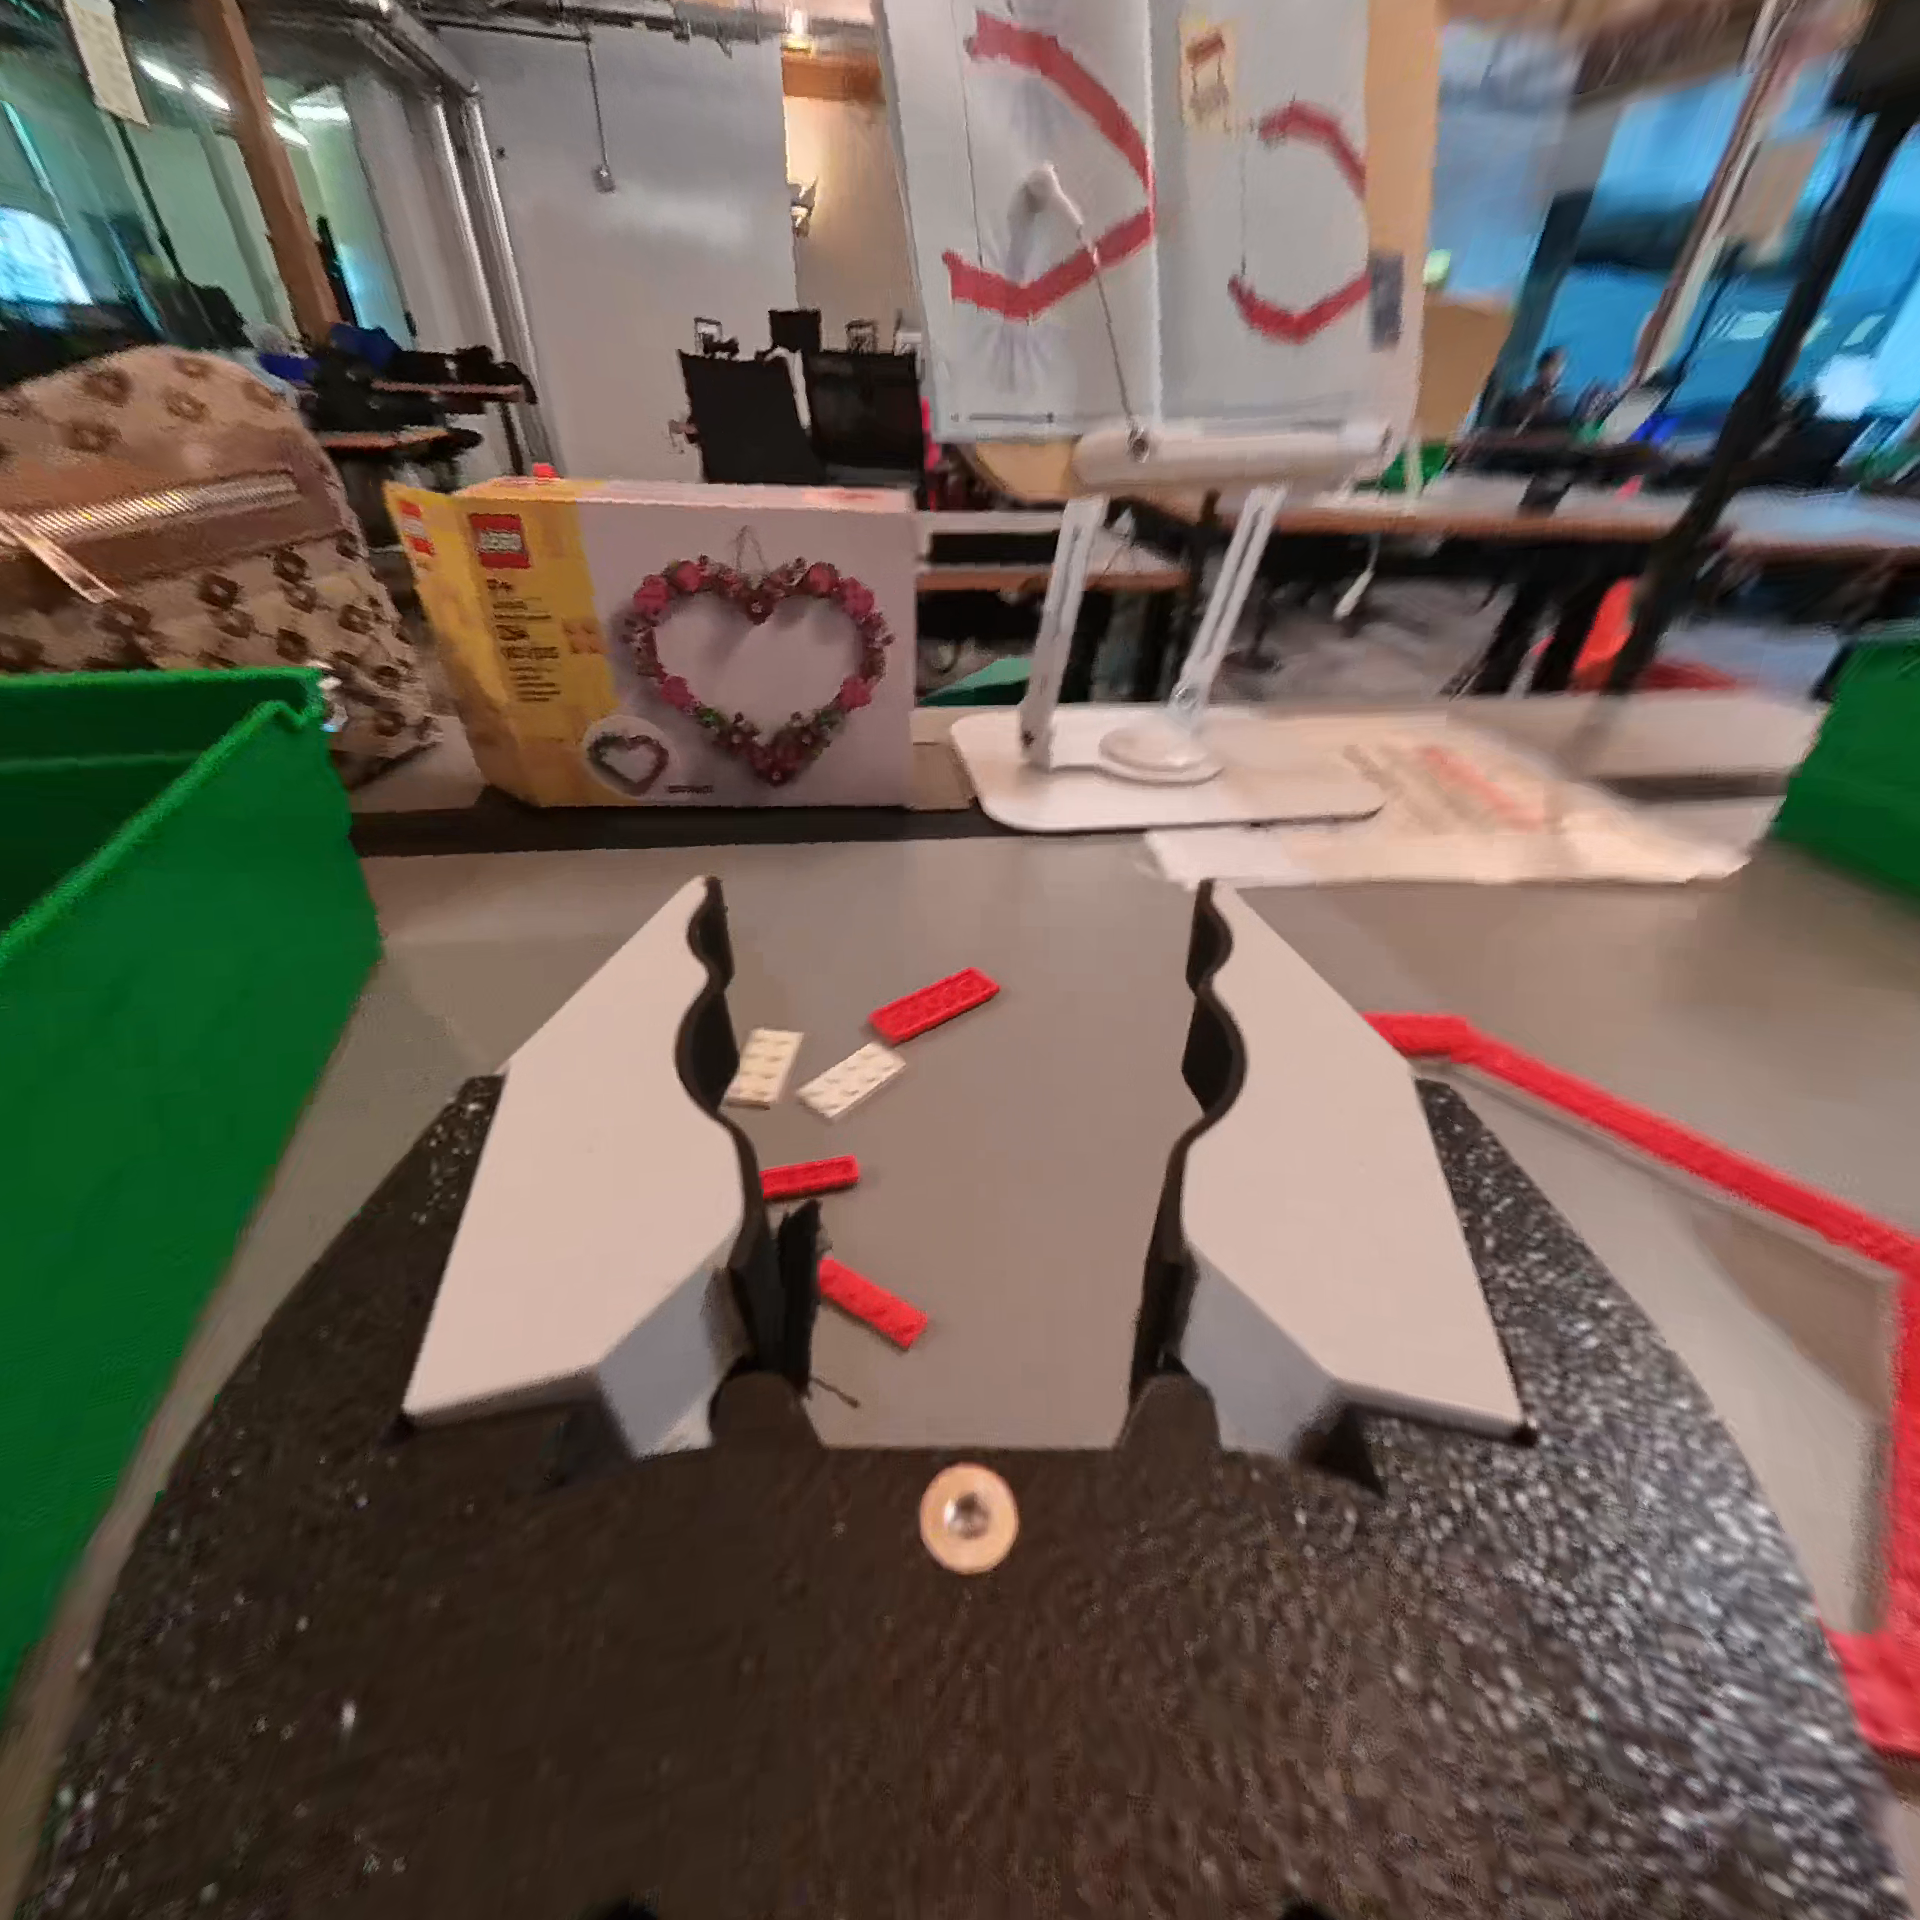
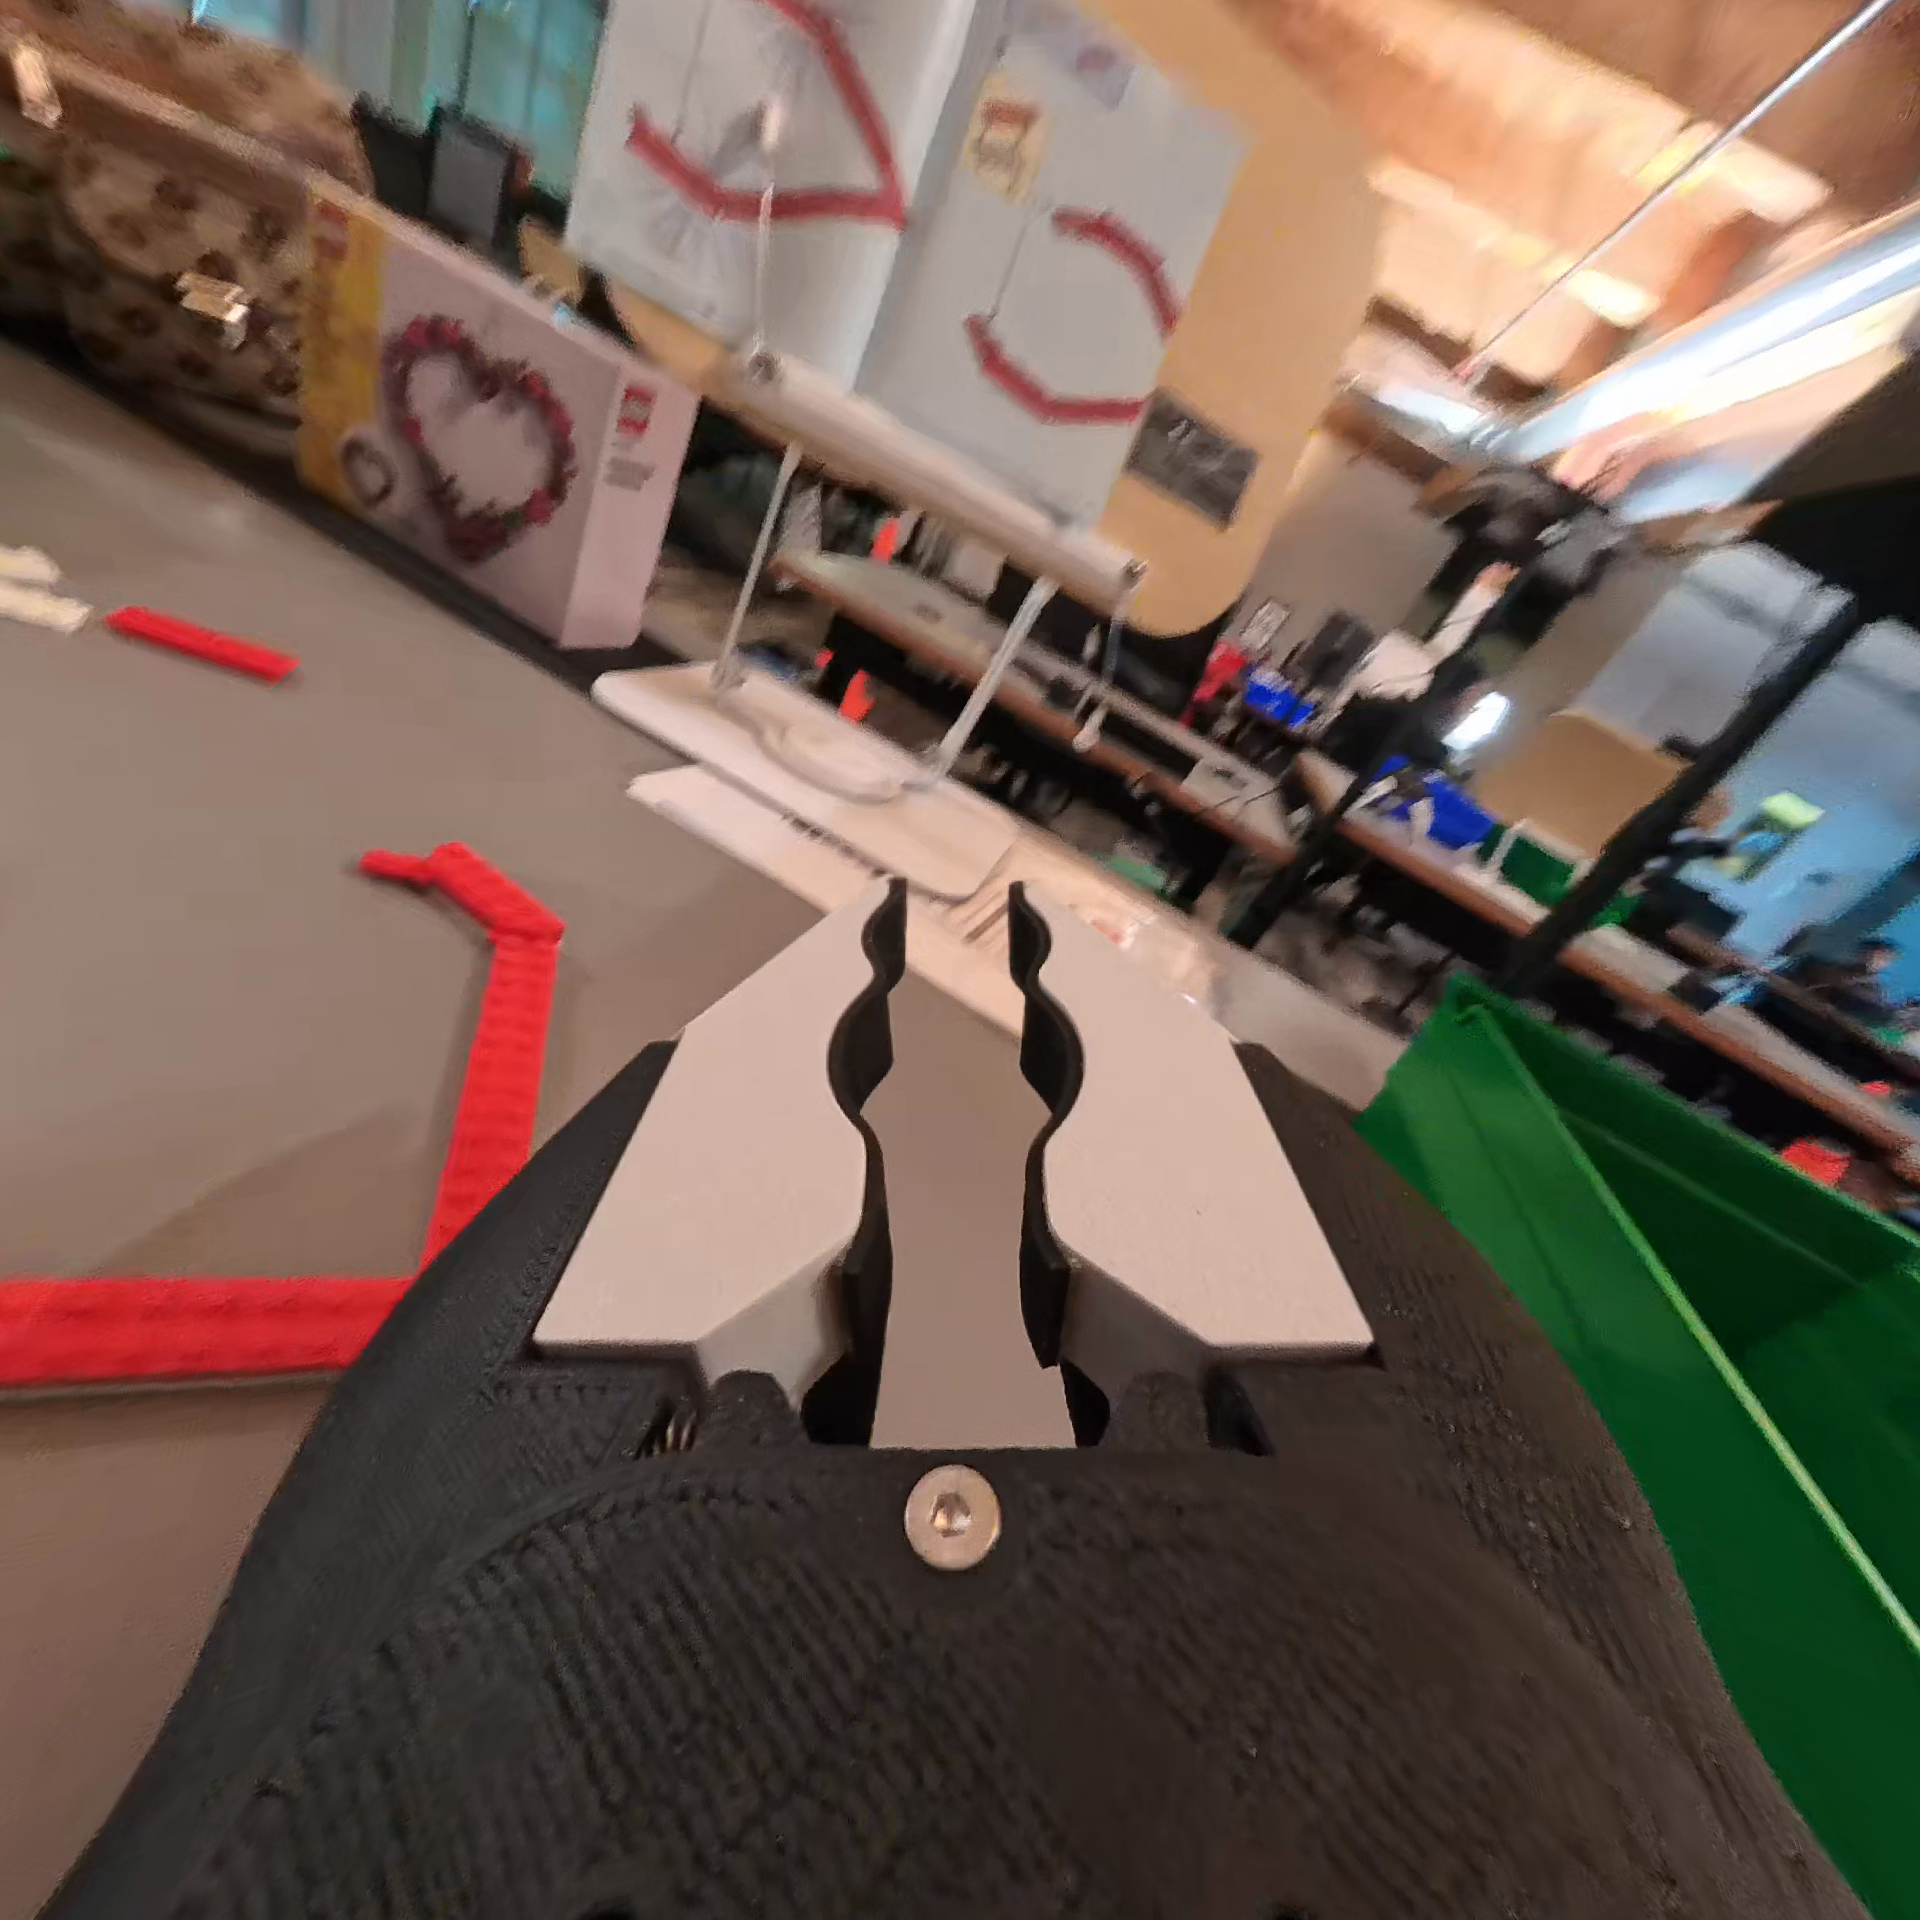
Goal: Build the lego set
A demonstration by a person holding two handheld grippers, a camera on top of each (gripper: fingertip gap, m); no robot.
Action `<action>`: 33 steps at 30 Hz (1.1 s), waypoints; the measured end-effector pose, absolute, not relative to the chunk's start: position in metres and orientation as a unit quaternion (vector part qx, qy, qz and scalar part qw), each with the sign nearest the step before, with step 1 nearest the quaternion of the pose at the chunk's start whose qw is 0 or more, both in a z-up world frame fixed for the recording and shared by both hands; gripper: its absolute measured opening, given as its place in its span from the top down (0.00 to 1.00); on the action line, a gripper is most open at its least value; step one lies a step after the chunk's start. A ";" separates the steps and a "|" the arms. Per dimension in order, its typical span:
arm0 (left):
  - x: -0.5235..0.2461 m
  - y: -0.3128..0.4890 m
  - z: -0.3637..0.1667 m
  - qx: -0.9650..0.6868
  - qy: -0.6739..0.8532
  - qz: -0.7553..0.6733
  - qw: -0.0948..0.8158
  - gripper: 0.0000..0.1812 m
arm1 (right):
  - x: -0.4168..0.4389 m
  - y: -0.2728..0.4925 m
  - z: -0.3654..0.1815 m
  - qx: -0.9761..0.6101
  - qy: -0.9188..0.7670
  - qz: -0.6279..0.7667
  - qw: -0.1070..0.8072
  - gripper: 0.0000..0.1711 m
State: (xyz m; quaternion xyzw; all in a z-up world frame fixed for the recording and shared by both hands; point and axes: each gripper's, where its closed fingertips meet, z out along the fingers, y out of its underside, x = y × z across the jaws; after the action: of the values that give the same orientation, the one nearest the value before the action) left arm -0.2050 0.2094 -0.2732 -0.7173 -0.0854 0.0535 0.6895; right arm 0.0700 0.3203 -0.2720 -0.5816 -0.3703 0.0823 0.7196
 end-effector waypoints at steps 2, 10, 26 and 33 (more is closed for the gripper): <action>-0.203 0.209 -0.273 -0.704 -0.103 0.028 0.702 0.52 | 0.074 0.318 -0.264 -0.558 -0.358 0.069 0.745 0.91; -0.196 0.206 -0.266 -0.658 -0.110 0.044 0.744 0.54 | 0.060 0.311 -0.264 -0.513 -0.371 0.057 0.772 0.91; -0.203 0.193 -0.252 -0.621 -0.105 0.104 0.770 0.55 | 0.063 0.312 -0.261 -0.508 -0.355 0.101 0.778 0.92; -0.220 0.161 -0.251 -0.605 -0.089 0.139 0.779 0.56 | 0.067 0.315 -0.262 -0.514 -0.348 0.105 0.777 0.93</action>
State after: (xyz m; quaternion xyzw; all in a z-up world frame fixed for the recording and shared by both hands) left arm -0.2201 0.1612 -0.2507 -0.6052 -0.0890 0.1387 0.7789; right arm 0.0666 0.3146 -0.2620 -0.5141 -0.3481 0.1051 0.7769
